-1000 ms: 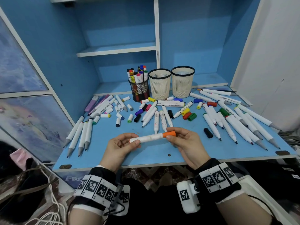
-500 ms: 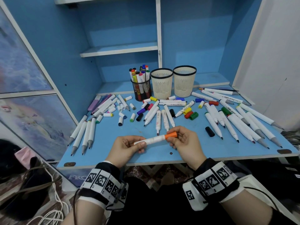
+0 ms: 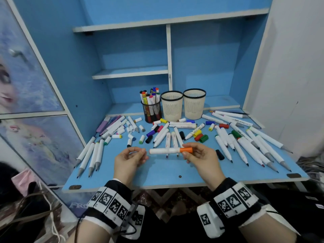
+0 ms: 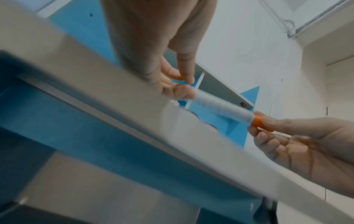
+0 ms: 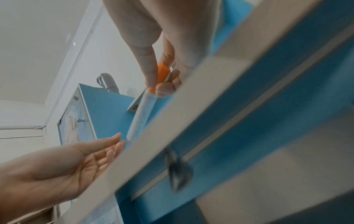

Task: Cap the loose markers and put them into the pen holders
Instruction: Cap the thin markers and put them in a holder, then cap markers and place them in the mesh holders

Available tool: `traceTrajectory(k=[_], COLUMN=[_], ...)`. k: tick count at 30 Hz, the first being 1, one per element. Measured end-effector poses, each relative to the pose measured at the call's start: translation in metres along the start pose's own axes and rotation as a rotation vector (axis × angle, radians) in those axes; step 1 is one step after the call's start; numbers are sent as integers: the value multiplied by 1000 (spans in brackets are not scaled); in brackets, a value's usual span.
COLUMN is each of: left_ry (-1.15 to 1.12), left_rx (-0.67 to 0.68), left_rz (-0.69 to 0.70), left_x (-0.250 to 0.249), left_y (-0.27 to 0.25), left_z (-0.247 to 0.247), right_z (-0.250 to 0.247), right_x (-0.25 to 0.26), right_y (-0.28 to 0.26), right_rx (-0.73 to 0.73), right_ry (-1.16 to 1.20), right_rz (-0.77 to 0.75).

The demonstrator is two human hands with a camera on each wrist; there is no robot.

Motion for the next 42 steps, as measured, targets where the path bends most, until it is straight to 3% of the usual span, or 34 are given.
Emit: traceTrajectory(k=[2, 6, 13, 17, 20, 24, 27, 32, 36, 42], left_ry=[-7, 40, 197, 328, 421, 576, 633, 736, 859, 1011], left_rx=[13, 206, 321, 295, 205, 71, 22, 21, 112, 159], left_rz=[-14, -127, 45, 255, 434, 619, 696, 728, 714, 690], left_x=[-11, -25, -63, -99, -127, -155, -169, -168, -150, -122], left_y=[1, -1, 13, 31, 53, 85, 102, 130, 145, 162], left_z=[9, 47, 101, 123, 137, 150, 156, 163, 177, 188], right_z=[-10, -22, -53, -88, -115, -131, -130, -128, -128, -135], right_x=[9, 28, 57, 57, 48, 40, 33, 27, 24, 39], right_y=[7, 13, 28, 45, 59, 61, 57, 60, 68, 75], right_rx=[-11, 15, 12, -19, 35, 225, 365, 451, 496, 368], right_ry=[-3, 31, -99, -346, -701, -1232, -1406, -1465, -1539, -1352], right_rz=[-3, -5, -65, -4, 54, 109, 102, 128, 188, 209])
Point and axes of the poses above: each hand's wrist, its own y-axis towards the middle knuckle, its own z-axis out of the palm, x = y × z, the point moved 6 cm from there along y, towards the middle knuckle, and after that the axes turned 4 degrees about -x, right-handed, at the moved point
